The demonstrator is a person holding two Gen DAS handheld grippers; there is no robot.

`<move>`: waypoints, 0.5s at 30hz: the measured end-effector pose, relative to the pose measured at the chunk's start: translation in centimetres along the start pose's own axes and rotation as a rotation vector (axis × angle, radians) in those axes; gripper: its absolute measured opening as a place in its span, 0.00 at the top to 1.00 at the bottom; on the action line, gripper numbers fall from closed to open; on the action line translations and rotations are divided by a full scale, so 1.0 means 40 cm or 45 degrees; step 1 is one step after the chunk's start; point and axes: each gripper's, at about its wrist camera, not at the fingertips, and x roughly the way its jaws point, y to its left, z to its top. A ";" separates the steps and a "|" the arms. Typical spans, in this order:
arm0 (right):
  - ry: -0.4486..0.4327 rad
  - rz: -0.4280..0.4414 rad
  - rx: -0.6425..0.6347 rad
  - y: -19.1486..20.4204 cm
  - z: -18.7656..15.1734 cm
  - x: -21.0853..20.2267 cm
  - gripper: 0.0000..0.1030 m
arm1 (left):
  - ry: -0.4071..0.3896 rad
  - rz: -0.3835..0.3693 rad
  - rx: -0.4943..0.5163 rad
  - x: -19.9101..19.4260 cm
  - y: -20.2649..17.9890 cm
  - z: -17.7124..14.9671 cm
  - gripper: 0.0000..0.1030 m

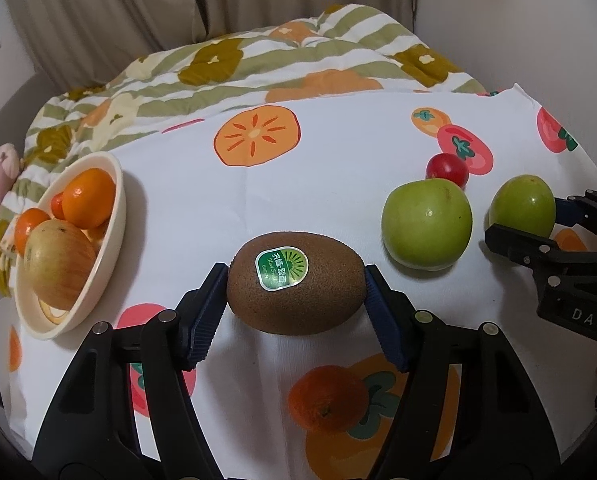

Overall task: Organize fruits
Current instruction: 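Grasp the kiwi with the left tool while the right tool grasps the large green apple, then carry the kiwi into the bowl and open the left tool while the right tool carries the green apple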

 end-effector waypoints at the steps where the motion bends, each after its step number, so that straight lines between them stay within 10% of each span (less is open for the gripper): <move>1: -0.002 0.001 -0.002 0.000 -0.001 -0.002 0.50 | -0.003 0.000 -0.001 -0.004 0.000 0.000 0.30; 15: -0.064 -0.001 -0.011 0.017 0.011 -0.091 0.50 | -0.077 -0.012 -0.020 -0.107 0.033 0.016 0.30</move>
